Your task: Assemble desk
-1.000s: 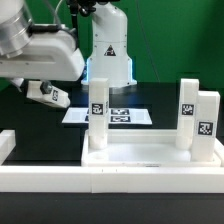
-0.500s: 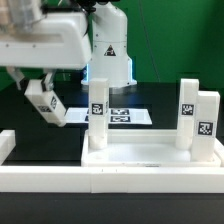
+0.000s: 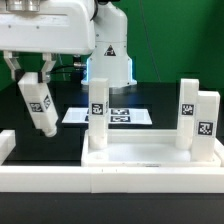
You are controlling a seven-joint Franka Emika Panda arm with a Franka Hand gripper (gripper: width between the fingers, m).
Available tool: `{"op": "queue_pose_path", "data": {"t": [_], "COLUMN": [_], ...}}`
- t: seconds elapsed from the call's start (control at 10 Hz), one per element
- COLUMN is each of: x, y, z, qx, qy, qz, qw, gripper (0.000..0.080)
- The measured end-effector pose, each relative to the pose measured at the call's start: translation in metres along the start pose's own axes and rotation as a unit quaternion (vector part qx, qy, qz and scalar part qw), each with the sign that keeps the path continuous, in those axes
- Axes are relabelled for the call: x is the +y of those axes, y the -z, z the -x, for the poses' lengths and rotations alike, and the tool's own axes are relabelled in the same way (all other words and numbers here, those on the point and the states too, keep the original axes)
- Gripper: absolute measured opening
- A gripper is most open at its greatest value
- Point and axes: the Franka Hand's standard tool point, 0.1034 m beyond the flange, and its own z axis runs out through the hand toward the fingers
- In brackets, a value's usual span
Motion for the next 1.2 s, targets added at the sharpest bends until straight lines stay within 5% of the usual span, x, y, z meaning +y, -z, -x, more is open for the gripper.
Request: {"op": "queue_pose_path", "data": {"t": [0.2, 0.4, 0.8, 1.0, 1.2], "x": [-0.03, -0.054, -0.053, -0.089, -0.09], "y": [0.02, 0.029, 0.027, 0.035, 0.034], "z": [-0.019, -0.032, -0.031, -0.037, -0.037], "qx": [-0.004, 0.01, 0.008, 0.018, 0.02], "qy": [-0.005, -0.003, -0.002, 0.02, 0.011], "qz": [-0.014, -0.014, -0.014, -0.021, -0.02], "qw": [1.0, 1.0, 1.0, 0.999, 1.0], "gripper": [0.0287, 0.0287, 0.0287, 0.0287, 0.0287]}}
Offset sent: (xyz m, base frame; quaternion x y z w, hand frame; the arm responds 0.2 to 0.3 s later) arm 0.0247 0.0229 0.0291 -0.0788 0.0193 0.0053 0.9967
